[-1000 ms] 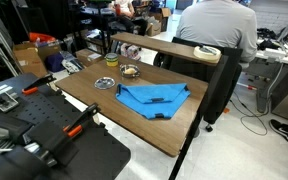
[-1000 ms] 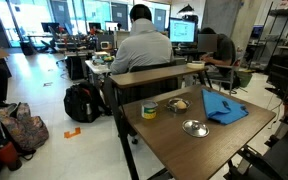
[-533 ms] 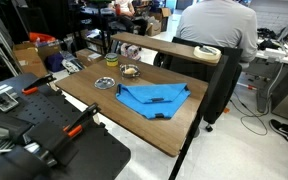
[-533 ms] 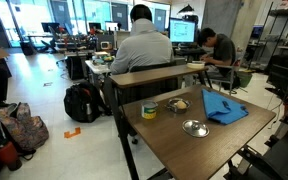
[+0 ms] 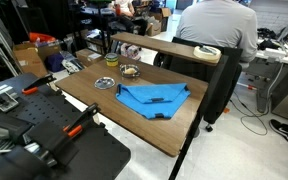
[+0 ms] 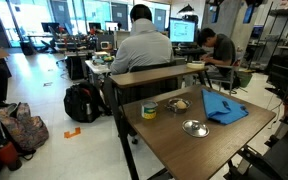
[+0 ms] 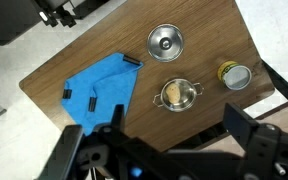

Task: Pick up the potato plush toy from the pot and put it on the table

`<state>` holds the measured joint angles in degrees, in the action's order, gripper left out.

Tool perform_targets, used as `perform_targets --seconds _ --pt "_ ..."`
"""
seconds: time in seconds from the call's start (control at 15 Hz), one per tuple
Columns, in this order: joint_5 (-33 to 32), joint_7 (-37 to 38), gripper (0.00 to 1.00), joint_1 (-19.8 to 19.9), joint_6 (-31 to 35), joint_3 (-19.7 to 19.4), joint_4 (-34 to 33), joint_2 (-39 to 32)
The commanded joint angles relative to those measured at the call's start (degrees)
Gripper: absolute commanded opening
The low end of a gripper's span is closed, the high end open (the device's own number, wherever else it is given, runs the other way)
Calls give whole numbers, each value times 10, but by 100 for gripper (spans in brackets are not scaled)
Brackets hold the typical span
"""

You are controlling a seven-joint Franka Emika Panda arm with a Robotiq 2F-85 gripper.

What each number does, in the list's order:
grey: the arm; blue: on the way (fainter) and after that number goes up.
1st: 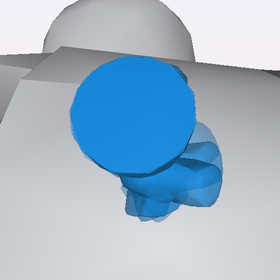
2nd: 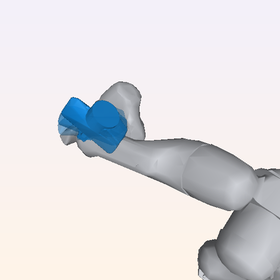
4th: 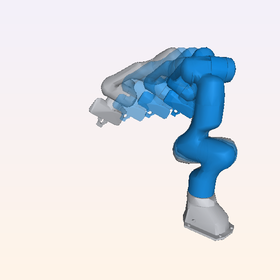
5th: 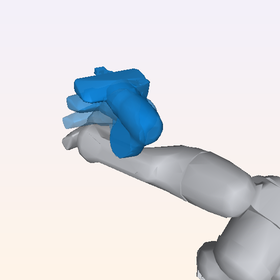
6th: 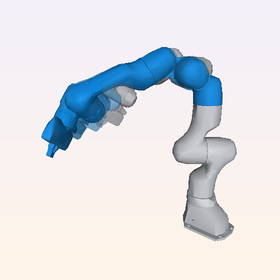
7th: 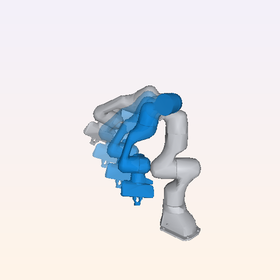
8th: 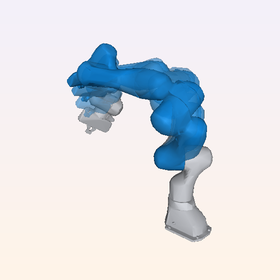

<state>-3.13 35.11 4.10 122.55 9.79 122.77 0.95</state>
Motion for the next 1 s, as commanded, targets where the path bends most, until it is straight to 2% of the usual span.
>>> perform_targets --seconds 0.0,0.47,0.73,0.93 --pt "-15 39 100 -35 13 -29 -86 -120" --pt "6 84 100 -91 125 -85 -171 -283" --pt "34 71 100 -90 203 -105 -205 -354" --pt "45 71 100 -89 231 -122 -228 -396"
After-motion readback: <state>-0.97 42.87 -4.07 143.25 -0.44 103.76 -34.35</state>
